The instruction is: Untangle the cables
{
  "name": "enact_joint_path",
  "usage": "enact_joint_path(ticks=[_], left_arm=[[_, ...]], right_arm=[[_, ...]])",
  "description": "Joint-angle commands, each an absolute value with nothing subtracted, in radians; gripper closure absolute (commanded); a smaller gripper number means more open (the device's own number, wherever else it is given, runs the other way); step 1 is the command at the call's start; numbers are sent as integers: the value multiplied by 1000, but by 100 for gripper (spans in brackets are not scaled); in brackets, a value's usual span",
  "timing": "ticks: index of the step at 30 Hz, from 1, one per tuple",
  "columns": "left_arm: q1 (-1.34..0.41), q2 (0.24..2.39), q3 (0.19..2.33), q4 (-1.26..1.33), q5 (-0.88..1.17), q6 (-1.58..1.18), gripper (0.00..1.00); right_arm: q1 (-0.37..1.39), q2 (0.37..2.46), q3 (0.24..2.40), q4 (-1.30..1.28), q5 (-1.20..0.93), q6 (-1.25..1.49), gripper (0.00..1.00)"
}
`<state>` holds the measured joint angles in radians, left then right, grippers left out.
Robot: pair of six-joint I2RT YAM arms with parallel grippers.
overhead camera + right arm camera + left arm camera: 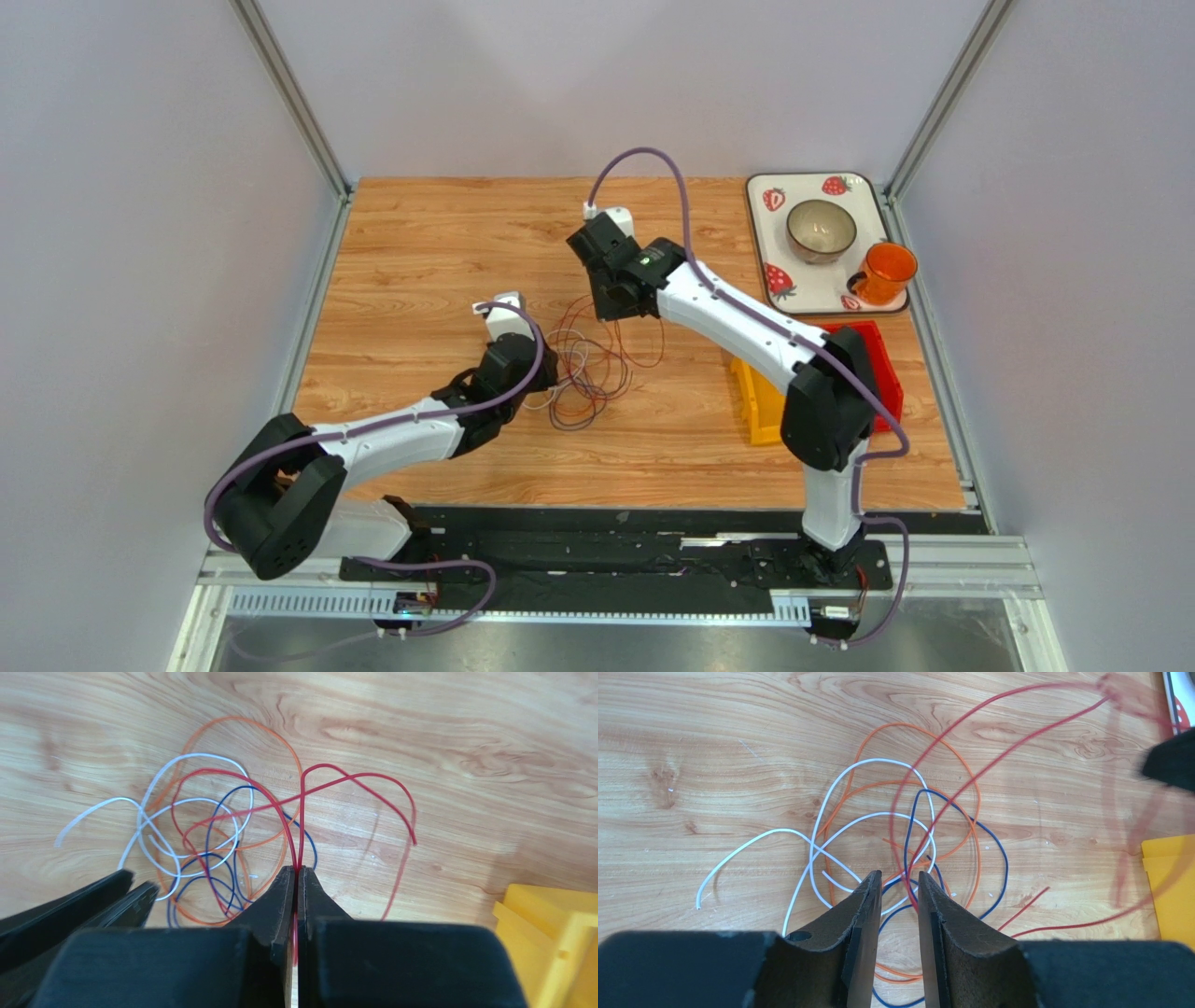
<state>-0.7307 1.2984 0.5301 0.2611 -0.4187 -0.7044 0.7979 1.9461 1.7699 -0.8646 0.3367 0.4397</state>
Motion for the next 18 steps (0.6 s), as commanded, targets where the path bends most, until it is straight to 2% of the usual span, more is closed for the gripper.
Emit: enact_joint_path(ticks=[1, 10, 14, 18], left_arm=[[-732, 1308, 543, 314, -400, -687, 66], [-732, 1313, 541, 330, -379, -677, 66], [-732, 1315, 541, 331, -379, -675, 66], [-732, 1315, 540, 333, -376, -676, 66]], right_arm=[[802, 1812, 1815, -902, 380, 437, 100], [799, 1576, 1810, -891, 445, 434, 100], [775, 1476, 1786, -850, 402, 469, 100], [773, 1408, 1766, -850, 477, 459, 100]])
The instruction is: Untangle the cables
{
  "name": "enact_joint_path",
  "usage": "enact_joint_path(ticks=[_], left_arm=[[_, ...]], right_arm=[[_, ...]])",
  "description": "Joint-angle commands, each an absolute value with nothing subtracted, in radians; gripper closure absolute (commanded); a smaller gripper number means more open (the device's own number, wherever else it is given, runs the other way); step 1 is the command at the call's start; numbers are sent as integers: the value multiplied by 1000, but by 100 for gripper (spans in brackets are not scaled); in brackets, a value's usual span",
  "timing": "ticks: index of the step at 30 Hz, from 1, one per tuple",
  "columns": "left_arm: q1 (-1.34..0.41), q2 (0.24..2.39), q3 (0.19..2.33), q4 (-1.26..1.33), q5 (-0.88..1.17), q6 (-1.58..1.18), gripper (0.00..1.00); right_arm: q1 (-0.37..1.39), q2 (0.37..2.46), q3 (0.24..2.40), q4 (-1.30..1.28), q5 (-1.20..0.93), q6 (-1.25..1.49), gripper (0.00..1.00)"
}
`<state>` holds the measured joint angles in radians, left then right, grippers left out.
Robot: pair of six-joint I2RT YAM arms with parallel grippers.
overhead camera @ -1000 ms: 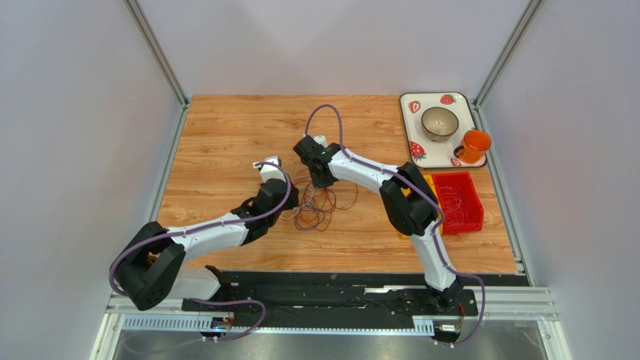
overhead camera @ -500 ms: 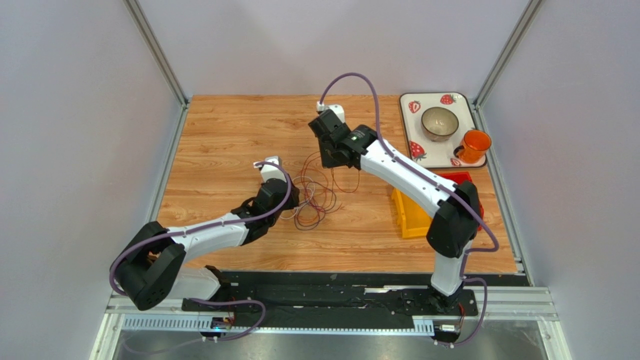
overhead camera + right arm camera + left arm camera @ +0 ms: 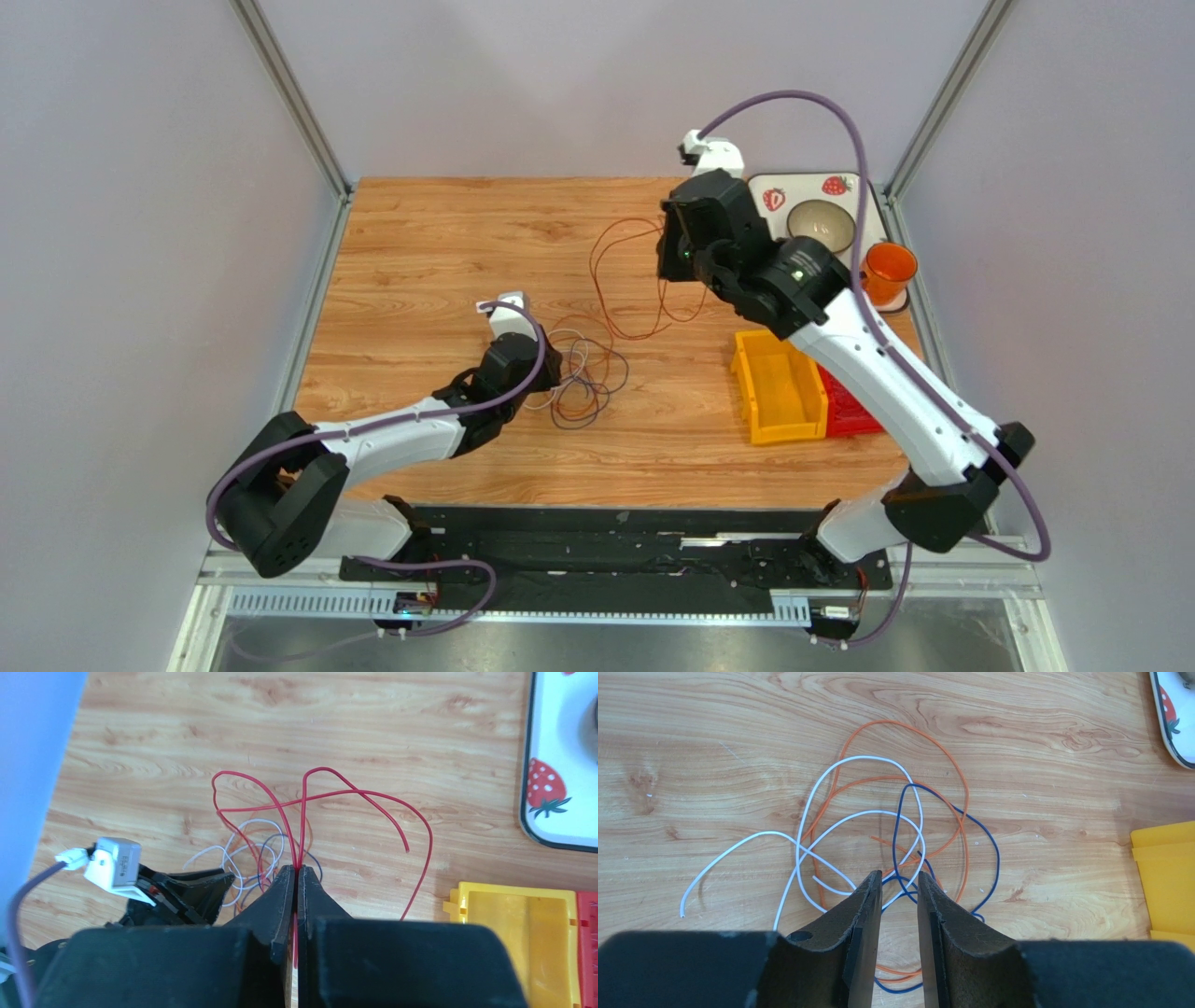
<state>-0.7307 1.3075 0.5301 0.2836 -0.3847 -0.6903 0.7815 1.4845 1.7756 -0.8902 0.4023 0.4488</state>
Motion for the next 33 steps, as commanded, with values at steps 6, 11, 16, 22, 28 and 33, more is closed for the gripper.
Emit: enact_joint_path(ticks=[6, 11, 16, 22, 28, 33], left_arm=[[-732, 1308, 535, 333, -373, -675, 66], [-732, 1310, 537, 331, -368, -676, 66], [-732, 1310, 540, 327, -367, -676, 67], [-732, 1310, 540, 325, -364, -675, 67], [-732, 1313, 541, 321, -362, -676, 67], [-732, 1308, 541, 319, -360, -675, 67]], right_arm=[[733, 1320, 1681, -900, 597, 454, 100], [675, 1238, 1546, -942, 687, 479, 100], [603, 1167, 1436, -1009, 782, 525, 100], [554, 1123, 1355, -1083, 903, 543, 100], [545, 1146, 1307, -1092, 899, 560, 100], [546, 1193, 1249, -1083, 862, 581, 100]])
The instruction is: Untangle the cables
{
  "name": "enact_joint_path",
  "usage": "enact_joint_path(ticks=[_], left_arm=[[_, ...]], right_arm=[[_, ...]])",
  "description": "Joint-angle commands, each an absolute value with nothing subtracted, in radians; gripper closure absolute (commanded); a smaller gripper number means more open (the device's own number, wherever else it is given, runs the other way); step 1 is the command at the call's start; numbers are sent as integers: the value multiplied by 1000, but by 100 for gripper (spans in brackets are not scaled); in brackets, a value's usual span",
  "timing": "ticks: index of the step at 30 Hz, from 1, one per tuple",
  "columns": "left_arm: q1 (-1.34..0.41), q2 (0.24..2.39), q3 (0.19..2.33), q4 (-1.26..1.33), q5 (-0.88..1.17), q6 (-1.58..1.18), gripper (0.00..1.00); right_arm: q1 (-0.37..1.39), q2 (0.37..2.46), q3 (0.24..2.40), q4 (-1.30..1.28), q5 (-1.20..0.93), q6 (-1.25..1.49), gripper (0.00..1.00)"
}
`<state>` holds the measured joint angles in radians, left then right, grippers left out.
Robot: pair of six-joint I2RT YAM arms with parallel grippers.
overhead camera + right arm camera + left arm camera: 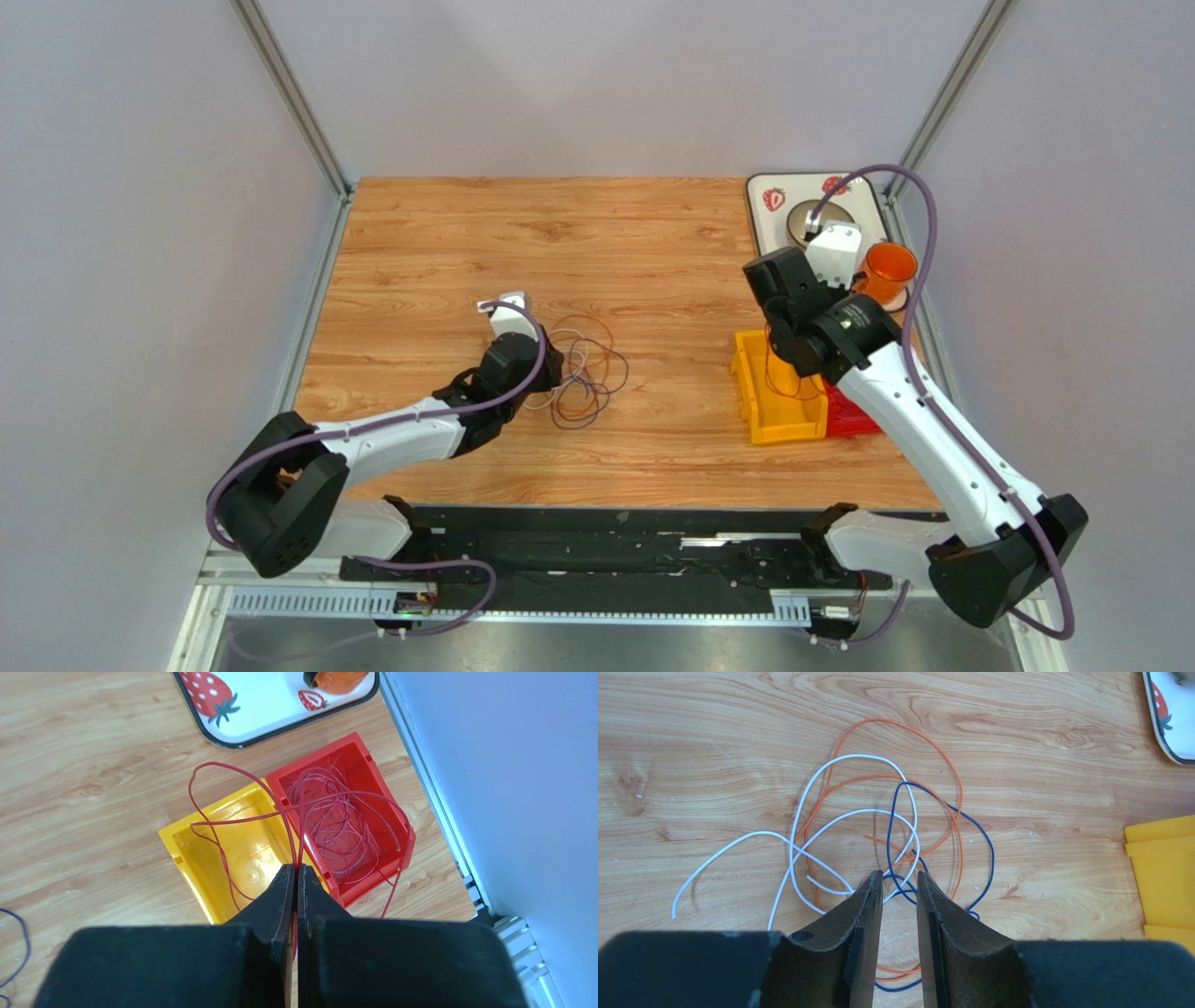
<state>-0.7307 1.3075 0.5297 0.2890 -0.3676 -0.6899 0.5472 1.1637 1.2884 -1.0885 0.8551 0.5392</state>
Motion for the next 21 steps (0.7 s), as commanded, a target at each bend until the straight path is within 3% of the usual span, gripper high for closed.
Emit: enact_joint_path(ticks=[1, 21], left_arm=[[-732, 1308, 541, 319, -360, -675, 67], [-732, 1304, 538, 322, -356, -673, 67]], right_arm=[[548, 1201, 1241, -1078, 838, 586, 100], [512, 1190, 1040, -806, 490, 597, 100]])
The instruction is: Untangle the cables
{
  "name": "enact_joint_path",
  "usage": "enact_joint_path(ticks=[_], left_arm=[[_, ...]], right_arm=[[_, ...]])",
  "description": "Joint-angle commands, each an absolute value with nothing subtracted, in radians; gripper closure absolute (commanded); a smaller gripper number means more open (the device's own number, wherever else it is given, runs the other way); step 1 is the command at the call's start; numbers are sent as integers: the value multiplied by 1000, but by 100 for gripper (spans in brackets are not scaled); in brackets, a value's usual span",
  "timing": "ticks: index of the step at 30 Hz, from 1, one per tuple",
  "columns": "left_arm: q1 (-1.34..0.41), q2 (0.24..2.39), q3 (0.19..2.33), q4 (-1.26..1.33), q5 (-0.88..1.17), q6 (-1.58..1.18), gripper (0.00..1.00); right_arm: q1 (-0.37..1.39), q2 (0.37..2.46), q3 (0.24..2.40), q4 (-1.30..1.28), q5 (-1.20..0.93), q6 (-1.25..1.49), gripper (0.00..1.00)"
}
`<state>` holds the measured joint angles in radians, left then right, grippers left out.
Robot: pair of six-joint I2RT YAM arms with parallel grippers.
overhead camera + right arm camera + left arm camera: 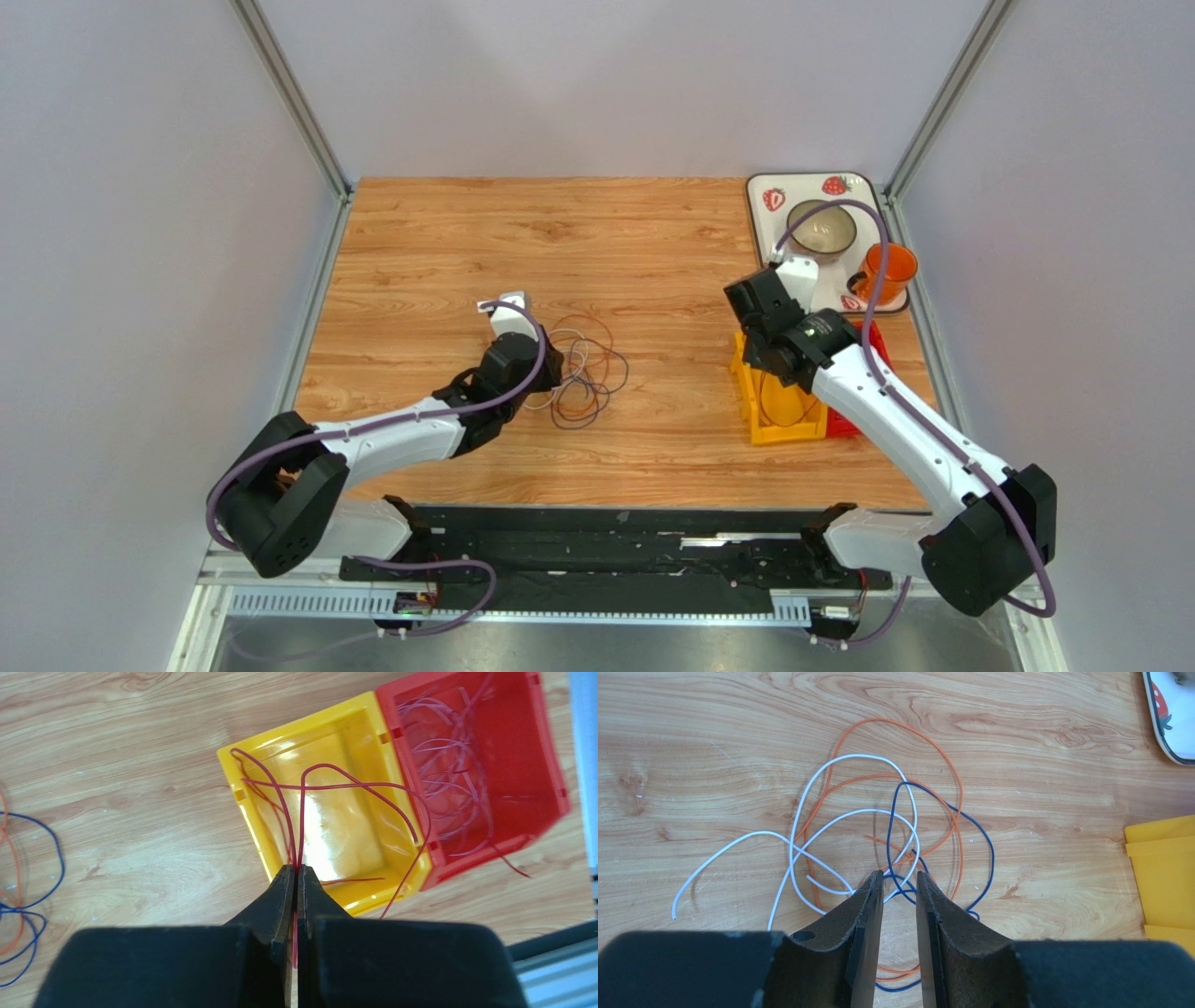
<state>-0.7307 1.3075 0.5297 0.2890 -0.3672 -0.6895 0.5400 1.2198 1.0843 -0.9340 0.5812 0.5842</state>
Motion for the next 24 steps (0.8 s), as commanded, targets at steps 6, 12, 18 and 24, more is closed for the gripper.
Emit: enact_joint_path(ticks=[6, 12, 18, 24], left_arm=[[-732, 1304, 538, 324, -356, -673, 67], [-732, 1308, 538, 327, -354, -672, 67], [-732, 1308, 538, 325, -351, -670, 67], [-732, 1312, 540, 325, -350, -670, 67]], right_arm=[[456, 1166, 977, -695, 351, 554, 100], [376, 1135, 904, -594, 243, 511, 100], [310, 1152, 862, -558, 261, 468, 100], [305, 1195, 876, -568, 330, 428, 100]])
